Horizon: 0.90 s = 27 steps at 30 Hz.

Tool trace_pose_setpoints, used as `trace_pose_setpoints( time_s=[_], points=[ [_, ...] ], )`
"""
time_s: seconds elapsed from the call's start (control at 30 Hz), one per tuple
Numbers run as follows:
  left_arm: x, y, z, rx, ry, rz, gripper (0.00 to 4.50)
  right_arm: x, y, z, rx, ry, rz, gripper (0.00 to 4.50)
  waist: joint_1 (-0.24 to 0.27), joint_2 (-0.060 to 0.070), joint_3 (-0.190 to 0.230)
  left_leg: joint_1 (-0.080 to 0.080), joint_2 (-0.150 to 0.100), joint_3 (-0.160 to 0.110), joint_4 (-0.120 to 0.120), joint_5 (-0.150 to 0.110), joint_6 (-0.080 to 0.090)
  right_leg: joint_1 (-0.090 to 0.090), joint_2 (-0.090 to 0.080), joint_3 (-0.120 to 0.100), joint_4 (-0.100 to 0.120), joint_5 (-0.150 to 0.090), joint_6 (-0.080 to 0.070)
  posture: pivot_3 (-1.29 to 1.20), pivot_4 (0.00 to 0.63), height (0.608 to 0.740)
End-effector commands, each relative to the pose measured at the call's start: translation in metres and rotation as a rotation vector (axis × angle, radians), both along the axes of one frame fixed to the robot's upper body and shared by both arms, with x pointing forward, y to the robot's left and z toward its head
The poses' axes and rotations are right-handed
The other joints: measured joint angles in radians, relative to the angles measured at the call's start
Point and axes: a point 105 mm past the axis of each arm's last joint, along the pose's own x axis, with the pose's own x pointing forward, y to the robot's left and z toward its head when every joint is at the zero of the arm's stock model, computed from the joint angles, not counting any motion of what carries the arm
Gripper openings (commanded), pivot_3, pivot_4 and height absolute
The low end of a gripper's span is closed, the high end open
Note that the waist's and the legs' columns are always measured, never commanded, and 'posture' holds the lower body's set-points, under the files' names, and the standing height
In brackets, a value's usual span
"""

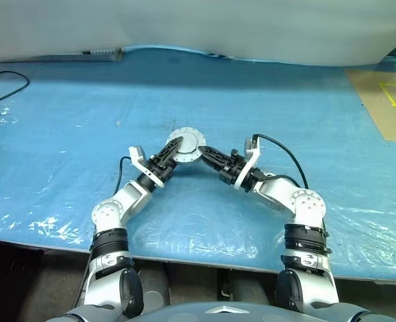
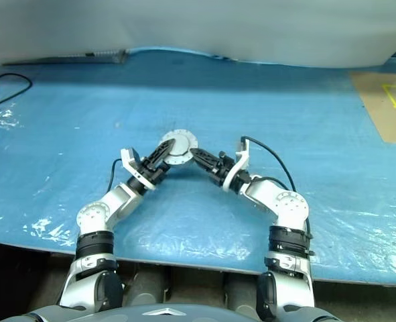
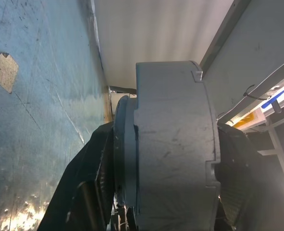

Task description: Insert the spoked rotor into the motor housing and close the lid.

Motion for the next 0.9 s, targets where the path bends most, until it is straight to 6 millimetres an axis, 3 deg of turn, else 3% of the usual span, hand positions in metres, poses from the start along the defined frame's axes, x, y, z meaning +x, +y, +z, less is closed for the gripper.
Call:
trace_pose_setpoints(
  time_s=[0.03,0.07,0.33,0.47,0.6,0.67,0.9],
  points=[
    [0.003,0.004,0.008,0.014,-0.03,0.009,2.38,0.001,0.0,0.022,0.015,-0.133,-0.021,1.04,0.0,0.0,0.0,0.0,0.0,0.0,0.0,0.0,0.0,0.0,0.0,0.0,0.0,0.0,0.0,0.0,0.15,0.74],
    [0.006,0.006,0.007,0.029,-0.028,0.018,2.38,0.003,-0.003,0.023,0.002,-0.155,-0.035,1.78,0.0,0.0,0.0,0.0,0.0,0.0,0.001,0.0,0.0,0.0,0.0,0.0,0.0,0.0,0.0,0.0,0.15,0.74],
    [0.046,0.025,0.002,0.177,0.0,0.131,2.38,0.023,-0.024,0.016,-0.239,-0.306,-0.14,4.48,0.001,0.0,0.0,0.0,0.0,-0.001,0.004,0.0,0.0,0.002,0.0,0.0,0.001,0.001,0.002,0.0,0.15,0.74],
    [0.072,0.027,0.008,0.25,-0.005,0.173,2.38,0.025,-0.02,0.009,-0.536,-0.526,-0.16,4.5,0.002,-0.001,0.0,-0.001,0.0,-0.002,0.006,0.0,0.0,0.002,0.0,0.0,0.001,0.002,0.002,0.0,0.15,0.74],
    [0.088,0.022,0.016,0.283,-0.014,0.182,2.38,0.018,-0.011,0.015,-0.667,-0.781,-0.21,4.5,0.003,-0.002,0.001,-0.002,0.0,-0.003,0.006,0.0,0.0,0.002,0.0,-0.001,0.002,0.002,0.002,0.0,0.15,0.74],
    [0.096,0.019,0.016,0.31,0.001,0.2,2.38,0.014,-0.011,0.007,-0.805,-0.888,-0.225,4.5,0.003,-0.003,0.001,-0.003,0.0,-0.003,0.006,0.0,0.0,0.002,0.0,-0.001,0.002,0.002,0.002,0.0,0.15,0.74],
    [0.108,0.005,0.009,0.398,0.061,0.249,2.38,0.01,-0.011,-0.005,-0.941,-1.018,-0.267,4.5,0.002,-0.006,0.002,-0.004,-0.001,-0.006,0.007,0.0,0.0,0.002,0.0,-0.002,0.003,0.002,0.002,0.0,0.15,0.74]
  ],
)
